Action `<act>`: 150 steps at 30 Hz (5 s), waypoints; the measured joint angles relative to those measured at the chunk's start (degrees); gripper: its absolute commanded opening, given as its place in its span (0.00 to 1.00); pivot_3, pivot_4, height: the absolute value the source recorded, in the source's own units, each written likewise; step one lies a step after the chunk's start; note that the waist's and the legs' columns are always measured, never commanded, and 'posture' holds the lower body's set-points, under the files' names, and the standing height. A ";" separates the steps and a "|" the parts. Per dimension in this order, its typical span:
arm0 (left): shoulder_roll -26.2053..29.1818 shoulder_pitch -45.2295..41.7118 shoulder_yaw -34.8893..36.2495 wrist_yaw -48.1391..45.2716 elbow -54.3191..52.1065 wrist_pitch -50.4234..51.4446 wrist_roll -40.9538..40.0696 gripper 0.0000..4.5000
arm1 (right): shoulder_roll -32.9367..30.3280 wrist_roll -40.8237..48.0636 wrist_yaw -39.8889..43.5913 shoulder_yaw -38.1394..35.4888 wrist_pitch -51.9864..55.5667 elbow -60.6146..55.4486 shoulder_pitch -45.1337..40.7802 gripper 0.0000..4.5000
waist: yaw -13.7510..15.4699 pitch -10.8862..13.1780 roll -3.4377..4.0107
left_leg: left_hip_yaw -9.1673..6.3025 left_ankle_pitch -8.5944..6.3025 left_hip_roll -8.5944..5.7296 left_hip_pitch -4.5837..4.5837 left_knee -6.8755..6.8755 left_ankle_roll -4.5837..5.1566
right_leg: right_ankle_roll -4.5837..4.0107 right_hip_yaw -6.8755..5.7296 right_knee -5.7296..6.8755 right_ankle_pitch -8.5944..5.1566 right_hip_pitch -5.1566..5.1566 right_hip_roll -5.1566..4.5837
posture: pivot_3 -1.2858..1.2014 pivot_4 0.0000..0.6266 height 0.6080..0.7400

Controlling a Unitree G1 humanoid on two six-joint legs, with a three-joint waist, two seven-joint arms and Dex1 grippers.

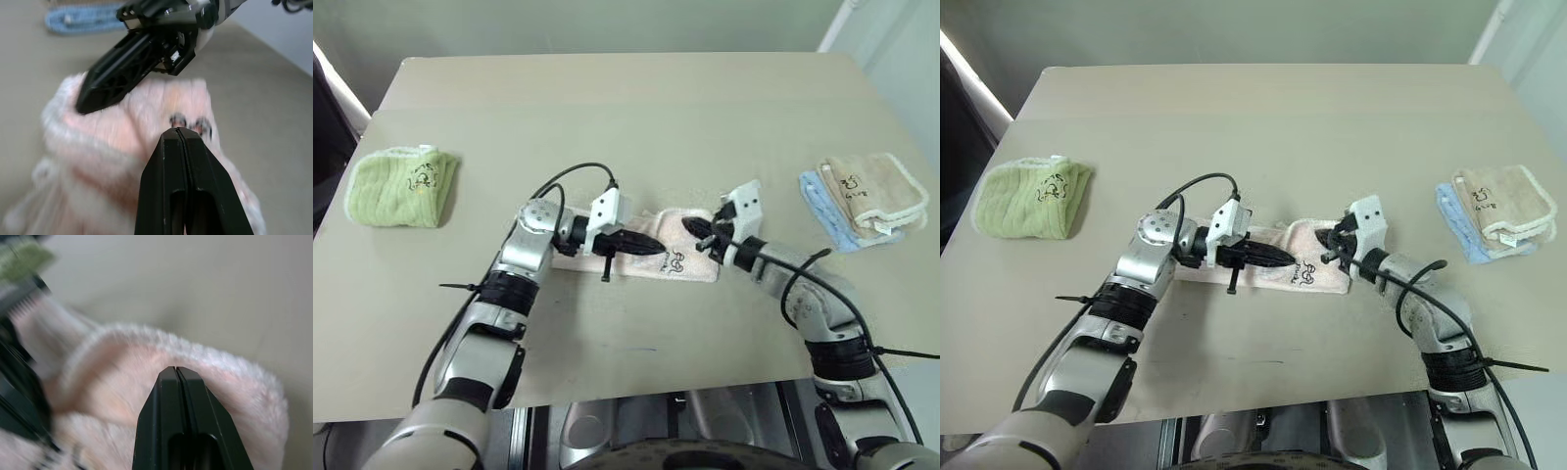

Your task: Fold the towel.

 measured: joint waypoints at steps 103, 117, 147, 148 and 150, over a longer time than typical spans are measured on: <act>13.45 12.00 50.76 48.55 -8.03 90.22 -33.57 0.29 | -10.27 8.02 18.89 -1.92 6.42 -13.48 -5.35 1.00 | 0.16 -0.01 -0.32 | -0.09 0.66 0.01 1.07 -1.01 -1.18 | -1.34 0.00 0.73 -0.62 0.22 0.19 | 0.52 0.24 0.72; 13.30 9.05 50.39 48.35 -8.81 88.71 -34.74 0.01 | -10.48 8.52 18.66 -3.40 6.44 -13.79 -4.72 1.00 | 0.23 0.12 -0.54 | -0.10 0.65 0.00 1.05 -1.01 -1.17 | -1.35 0.00 0.74 -0.62 0.22 0.19 | 0.52 0.24 0.72; -5.94 -9.90 15.69 40.85 -15.33 88.58 -40.98 0.01 | -16.42 15.17 8.71 -24.42 11.48 -26.77 11.65 1.00 | 1.36 0.23 -0.74 | -0.05 0.82 -0.01 1.13 -0.85 -1.20 | -0.22 0.06 0.69 -1.12 0.66 0.17 | 0.52 0.24 0.72; -6.41 -9.92 14.19 40.45 -14.75 87.67 -40.34 0.01 | -16.42 15.40 8.25 -24.51 11.77 -27.27 11.92 1.00 | 1.37 0.24 -0.75 | -0.05 0.82 -0.01 1.14 -0.84 -1.19 | -0.19 0.07 0.69 -1.11 0.66 0.17 | 0.52 0.24 0.72; -6.87 -10.19 12.13 39.16 -13.50 86.07 -39.29 0.01 | -16.42 15.90 7.51 -24.84 12.01 -27.79 12.63 1.00 | 1.31 0.24 -0.75 | -0.05 0.80 -0.01 1.14 -0.84 -1.15 | -0.17 0.06 0.69 -1.10 0.66 0.18 | 0.52 0.24 0.72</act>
